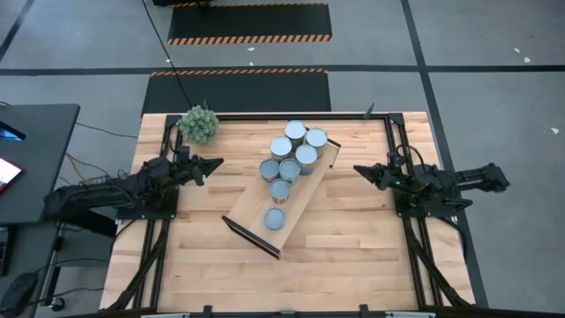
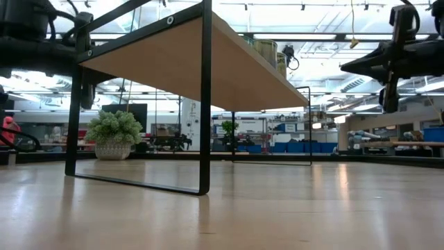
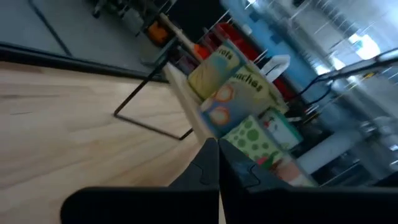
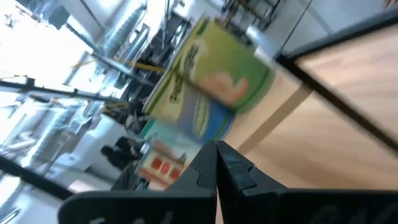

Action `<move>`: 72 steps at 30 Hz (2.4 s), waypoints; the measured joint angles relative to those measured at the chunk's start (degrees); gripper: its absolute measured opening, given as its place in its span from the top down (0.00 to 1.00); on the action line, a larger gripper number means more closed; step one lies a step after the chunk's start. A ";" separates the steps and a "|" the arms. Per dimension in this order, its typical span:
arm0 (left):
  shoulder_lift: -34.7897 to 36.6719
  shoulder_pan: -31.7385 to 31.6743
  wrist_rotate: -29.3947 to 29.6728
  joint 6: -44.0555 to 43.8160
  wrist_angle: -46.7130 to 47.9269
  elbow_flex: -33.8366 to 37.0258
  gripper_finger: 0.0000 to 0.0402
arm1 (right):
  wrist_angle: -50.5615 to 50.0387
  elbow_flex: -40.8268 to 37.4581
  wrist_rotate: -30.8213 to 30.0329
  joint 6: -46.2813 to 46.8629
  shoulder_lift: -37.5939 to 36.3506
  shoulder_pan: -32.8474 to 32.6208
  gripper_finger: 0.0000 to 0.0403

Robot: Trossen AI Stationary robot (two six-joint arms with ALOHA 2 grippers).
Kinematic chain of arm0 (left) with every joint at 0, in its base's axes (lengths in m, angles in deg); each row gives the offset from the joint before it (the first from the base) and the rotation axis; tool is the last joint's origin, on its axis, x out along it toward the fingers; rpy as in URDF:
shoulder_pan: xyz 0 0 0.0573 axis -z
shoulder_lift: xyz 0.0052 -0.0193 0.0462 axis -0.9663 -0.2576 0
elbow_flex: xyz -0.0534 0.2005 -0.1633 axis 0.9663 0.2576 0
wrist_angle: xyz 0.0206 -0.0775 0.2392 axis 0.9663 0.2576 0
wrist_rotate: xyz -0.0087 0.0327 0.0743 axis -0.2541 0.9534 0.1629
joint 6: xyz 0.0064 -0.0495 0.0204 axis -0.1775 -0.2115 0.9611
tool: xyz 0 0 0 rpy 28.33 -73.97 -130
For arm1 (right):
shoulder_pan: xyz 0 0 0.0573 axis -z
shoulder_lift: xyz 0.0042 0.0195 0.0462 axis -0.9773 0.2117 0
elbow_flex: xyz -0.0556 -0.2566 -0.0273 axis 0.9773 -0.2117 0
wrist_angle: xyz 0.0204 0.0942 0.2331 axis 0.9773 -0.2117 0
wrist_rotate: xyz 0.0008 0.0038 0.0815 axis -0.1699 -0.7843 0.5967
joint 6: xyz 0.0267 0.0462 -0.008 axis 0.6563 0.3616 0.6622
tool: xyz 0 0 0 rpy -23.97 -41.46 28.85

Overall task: Pick and place cans onto a shelf
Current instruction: Return to Home Position

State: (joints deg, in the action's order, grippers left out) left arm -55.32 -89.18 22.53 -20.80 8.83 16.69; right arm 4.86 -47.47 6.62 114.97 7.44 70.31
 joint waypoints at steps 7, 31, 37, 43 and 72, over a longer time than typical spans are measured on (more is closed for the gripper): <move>-0.07 -3.84 -3.29 -2.53 -4.79 2.31 1.00 | -1.41 0.00 15.49 -2.44 -0.97 13.17 1.00; -1.60 5.09 8.36 21.25 9.68 2.24 0.93 | -0.61 0.00 10.45 -50.75 -0.29 17.86 0.93; -1.62 5.06 8.33 21.46 9.68 2.24 0.92 | -0.19 0.00 10.45 -50.75 -0.29 17.86 0.93; -1.62 5.06 8.33 21.48 9.66 2.24 0.92 | -0.19 0.00 10.45 -50.75 -0.29 17.86 0.93; -1.62 5.07 8.31 21.46 9.62 2.24 0.92 | -0.21 0.00 10.47 -50.75 -0.29 17.86 0.93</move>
State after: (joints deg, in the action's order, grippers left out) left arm -56.94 -84.11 30.84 0.66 18.45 18.93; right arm 4.65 -47.47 17.10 64.22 7.15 88.17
